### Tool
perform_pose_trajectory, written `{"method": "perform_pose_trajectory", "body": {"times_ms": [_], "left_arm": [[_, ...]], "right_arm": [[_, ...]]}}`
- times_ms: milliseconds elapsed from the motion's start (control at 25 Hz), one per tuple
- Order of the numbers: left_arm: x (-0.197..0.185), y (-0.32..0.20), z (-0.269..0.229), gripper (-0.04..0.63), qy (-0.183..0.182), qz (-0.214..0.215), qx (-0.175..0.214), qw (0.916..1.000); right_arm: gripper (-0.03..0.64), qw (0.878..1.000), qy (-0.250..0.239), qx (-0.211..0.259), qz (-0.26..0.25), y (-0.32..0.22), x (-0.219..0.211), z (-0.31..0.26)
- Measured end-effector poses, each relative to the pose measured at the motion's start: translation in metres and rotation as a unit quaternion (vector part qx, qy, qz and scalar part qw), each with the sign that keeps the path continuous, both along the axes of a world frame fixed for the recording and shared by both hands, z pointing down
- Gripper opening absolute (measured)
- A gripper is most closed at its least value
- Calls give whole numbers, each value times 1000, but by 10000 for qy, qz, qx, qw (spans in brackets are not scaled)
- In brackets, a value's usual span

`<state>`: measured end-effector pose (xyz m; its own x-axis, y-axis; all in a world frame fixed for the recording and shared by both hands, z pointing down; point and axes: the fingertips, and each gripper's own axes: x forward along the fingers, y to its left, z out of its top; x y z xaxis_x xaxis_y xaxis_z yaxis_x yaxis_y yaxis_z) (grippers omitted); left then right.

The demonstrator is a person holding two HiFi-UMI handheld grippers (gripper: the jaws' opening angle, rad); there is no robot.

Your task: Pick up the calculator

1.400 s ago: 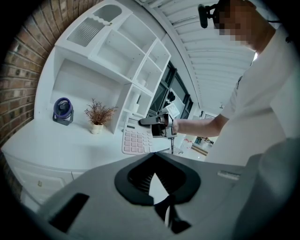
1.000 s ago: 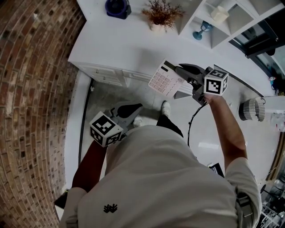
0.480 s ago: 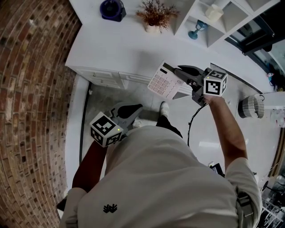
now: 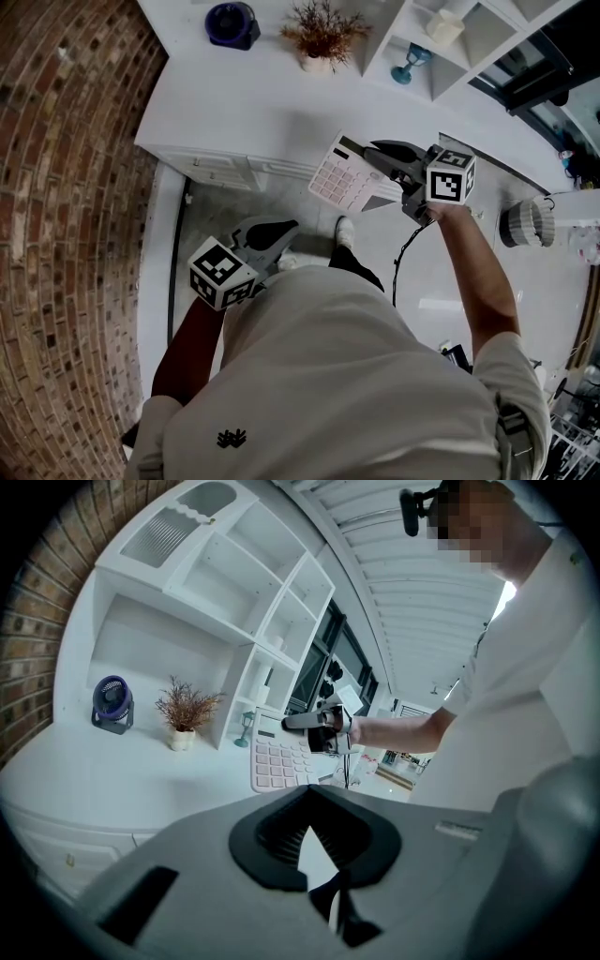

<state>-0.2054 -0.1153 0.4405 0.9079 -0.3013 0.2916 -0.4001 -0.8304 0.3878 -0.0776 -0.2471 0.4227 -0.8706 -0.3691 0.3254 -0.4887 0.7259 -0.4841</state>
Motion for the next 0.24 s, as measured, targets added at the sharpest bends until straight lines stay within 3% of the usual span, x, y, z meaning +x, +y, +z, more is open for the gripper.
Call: {"method": "perform_pose_trajectory", "body": {"times_ms": [240], "left_arm": [[1,-1,1,6,8,-12,4,10000]], "right_arm": [[58,10000,-22,-3,-49,1,1,0]]}}
